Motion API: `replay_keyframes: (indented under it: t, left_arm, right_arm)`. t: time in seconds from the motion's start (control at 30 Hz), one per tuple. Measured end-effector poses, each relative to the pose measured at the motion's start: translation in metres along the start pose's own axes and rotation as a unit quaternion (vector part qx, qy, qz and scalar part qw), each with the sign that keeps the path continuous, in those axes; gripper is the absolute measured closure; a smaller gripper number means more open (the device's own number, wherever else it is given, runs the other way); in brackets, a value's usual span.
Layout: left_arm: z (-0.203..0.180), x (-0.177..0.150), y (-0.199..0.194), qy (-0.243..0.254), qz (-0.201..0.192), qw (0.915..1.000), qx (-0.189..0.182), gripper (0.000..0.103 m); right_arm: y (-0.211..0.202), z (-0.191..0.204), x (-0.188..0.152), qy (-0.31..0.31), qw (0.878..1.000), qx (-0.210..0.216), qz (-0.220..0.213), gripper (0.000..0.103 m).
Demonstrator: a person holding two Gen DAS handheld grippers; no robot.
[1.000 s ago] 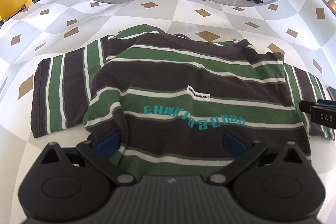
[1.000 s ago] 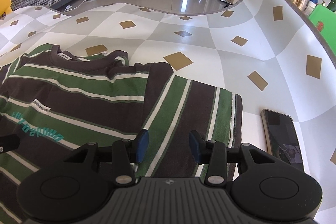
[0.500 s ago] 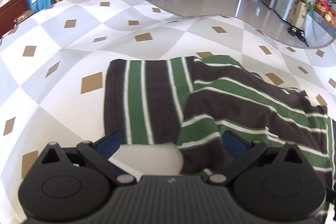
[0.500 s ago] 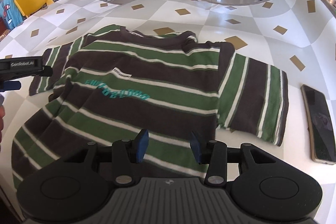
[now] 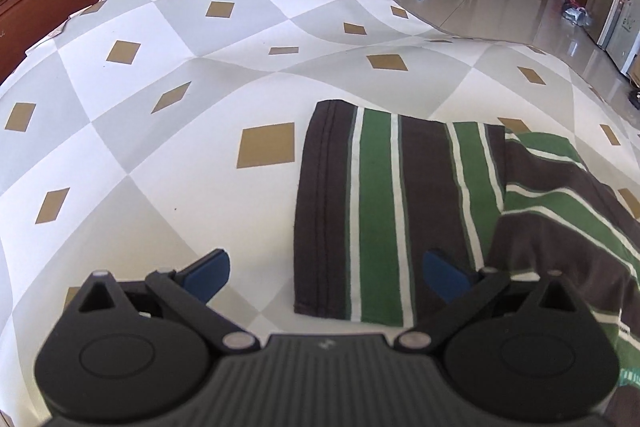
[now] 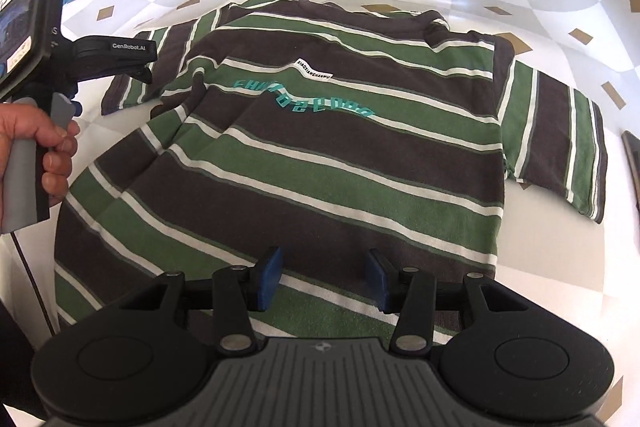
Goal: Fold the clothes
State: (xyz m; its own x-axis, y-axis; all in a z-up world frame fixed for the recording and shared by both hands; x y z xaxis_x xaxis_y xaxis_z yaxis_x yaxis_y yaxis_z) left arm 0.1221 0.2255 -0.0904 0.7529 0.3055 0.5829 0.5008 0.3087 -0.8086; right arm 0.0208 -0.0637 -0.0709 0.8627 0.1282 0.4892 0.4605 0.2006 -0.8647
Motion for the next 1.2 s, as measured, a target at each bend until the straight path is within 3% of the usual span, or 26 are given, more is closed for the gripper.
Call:
replay_keyframes:
  t: [0.17, 0.33, 0.8, 1.2]
  left_arm:
    - [0.001, 0.0, 0.009, 0.014, -0.007, 0.9999, 0.004, 0.0]
    - [0.001, 0.01, 0.011, 0.054, -0.024, 0.9975, 0.038, 0.0]
    - [0.023, 0.035, 0.032, 0.027, -0.036, 0.9968, 0.065, 0.0]
    - [0.037, 0.035, 0.037, -0.031, -0.017, 0.9985, 0.041, 0.0]
  right_arm:
    - [0.003, 0.004, -0.002, -0.014, 1.0, -0.007, -0.004, 0.051]
    - [0.005, 0.006, -0.003, -0.029, 0.999, -0.016, -0.011, 0.047]
    - [0.012, 0.001, 0.0, -0.035, 0.999, -0.015, -0.025, 0.039]
    - [0.011, 0.002, -0.001, -0.04, 0.999, -0.016, -0.032, 0.036]
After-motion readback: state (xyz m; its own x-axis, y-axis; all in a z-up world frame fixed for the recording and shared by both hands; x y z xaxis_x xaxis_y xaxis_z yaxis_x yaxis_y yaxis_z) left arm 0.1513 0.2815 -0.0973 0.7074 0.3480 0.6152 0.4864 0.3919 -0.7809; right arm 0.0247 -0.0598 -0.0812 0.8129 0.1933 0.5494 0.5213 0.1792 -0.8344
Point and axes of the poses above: each gripper's, at about its wrist camera, not at the fingertips, and y roughly the way its jaws point, z to its left, x to its top, the point moved 8 cm from there along y, roughly the way its jaws point, and after that the axes turned 7 degrees about y, right-handed, at the moved point
